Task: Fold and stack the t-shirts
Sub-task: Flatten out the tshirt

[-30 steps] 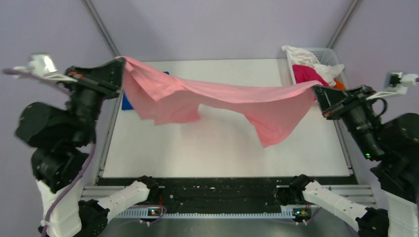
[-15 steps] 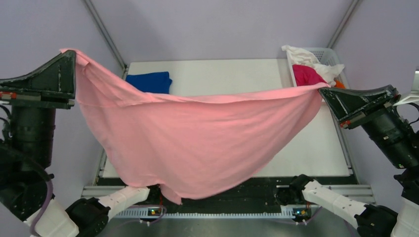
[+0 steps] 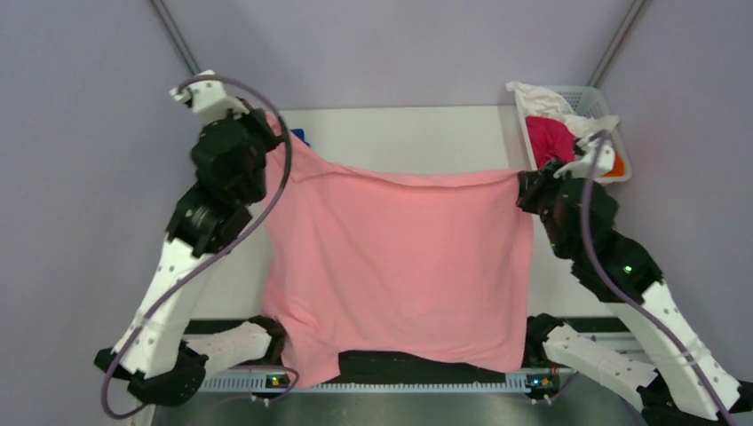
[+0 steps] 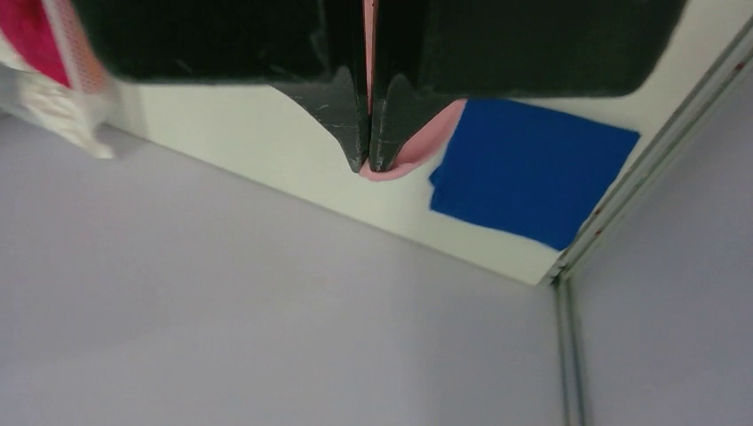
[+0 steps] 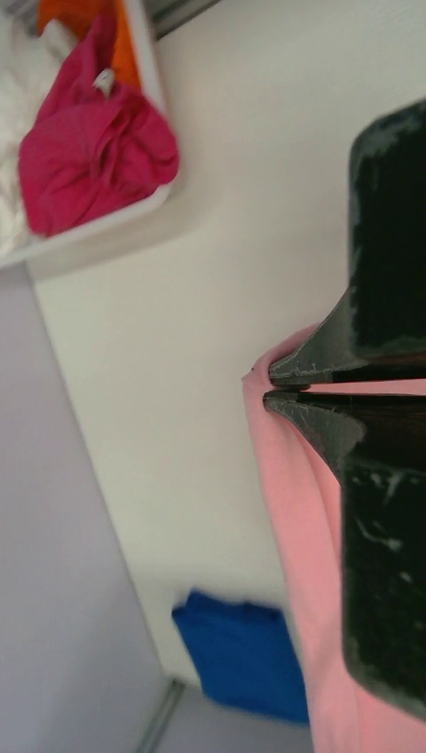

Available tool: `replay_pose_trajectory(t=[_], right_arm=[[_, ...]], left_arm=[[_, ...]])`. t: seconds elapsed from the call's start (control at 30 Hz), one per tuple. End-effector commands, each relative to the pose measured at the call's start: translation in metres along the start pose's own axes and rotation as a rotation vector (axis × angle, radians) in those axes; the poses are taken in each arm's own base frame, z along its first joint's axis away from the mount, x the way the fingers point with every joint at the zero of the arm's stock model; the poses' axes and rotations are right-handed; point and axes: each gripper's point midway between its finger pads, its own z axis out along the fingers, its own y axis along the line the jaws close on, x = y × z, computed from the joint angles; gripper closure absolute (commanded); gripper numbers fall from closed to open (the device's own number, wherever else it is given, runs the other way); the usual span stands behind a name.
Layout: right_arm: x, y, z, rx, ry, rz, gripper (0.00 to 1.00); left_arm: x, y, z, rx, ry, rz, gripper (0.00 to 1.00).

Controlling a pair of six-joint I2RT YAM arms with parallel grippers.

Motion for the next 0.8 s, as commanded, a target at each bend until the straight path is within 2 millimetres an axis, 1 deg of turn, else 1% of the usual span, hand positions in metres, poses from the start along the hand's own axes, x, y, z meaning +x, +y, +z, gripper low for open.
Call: replay_pose_trajectory(t=[0.0,0.03,0.07,0.1,0.13,0.2,0.23,0.27,0.37,0.43,0.5,0.6,0.63,0.7,0.73,0.77], right_arm=[[0.029,-0.060,0.046,0.385,-0.091,-0.030,1.00],[0.044,-0.070,0.059,0.419,-0.065,-0.057,1.00],[0.057,-0.075,0.075,0.421,-0.037,-0.067,1.00],[0.072,-0.079,0.091,0.406,0.000,-0.074,1.00],[0.086,-0.080,0.109,0.366,0.034,-0.072,1.00],[0.113,-0.085,0.138,0.324,0.091,-0.052,1.00],[0.126,-0.089,0.151,0.313,0.120,-0.048,1.00],[0.133,-0.095,0.162,0.321,0.132,-0.043,1.00],[0.151,-0.107,0.196,0.325,0.173,-0.037,1.00],[0.155,-0.112,0.221,0.308,0.179,-0.024,1.00],[0.161,-0.119,0.245,0.298,0.191,-0.015,1.00],[0.174,-0.136,0.278,0.319,0.229,-0.012,1.00],[0.183,-0.144,0.288,0.331,0.256,-0.017,1.00],[0.188,-0.153,0.306,0.349,0.277,-0.029,0.98],[0.187,-0.155,0.314,0.355,0.280,-0.040,0.84],[0.185,-0.157,0.320,0.363,0.287,-0.051,0.63]], left_arm=[[0.073,0.028,0.075,-0.234,0.075,0.045,1.00],[0.098,0.031,0.095,-0.239,0.133,0.039,1.00],[0.125,0.034,0.116,-0.245,0.194,0.048,1.00],[0.159,0.038,0.138,-0.259,0.266,0.074,1.00],[0.182,0.039,0.154,-0.265,0.316,0.086,1.00],[0.217,0.039,0.181,-0.264,0.381,0.103,1.00],[0.230,0.037,0.193,-0.255,0.397,0.106,1.00],[0.245,0.035,0.205,-0.239,0.417,0.110,1.00],[0.276,0.033,0.241,-0.206,0.465,0.098,1.00],[0.295,0.033,0.262,-0.191,0.488,0.084,0.99],[0.312,0.035,0.282,-0.178,0.500,0.067,0.93],[0.334,0.039,0.307,-0.178,0.501,0.036,0.88],[0.342,0.038,0.314,-0.172,0.500,0.023,0.84],[0.356,0.037,0.326,-0.157,0.510,-0.009,0.73],[0.360,0.035,0.330,-0.143,0.514,-0.027,0.62],[0.360,0.032,0.336,-0.128,0.510,-0.044,0.47]])
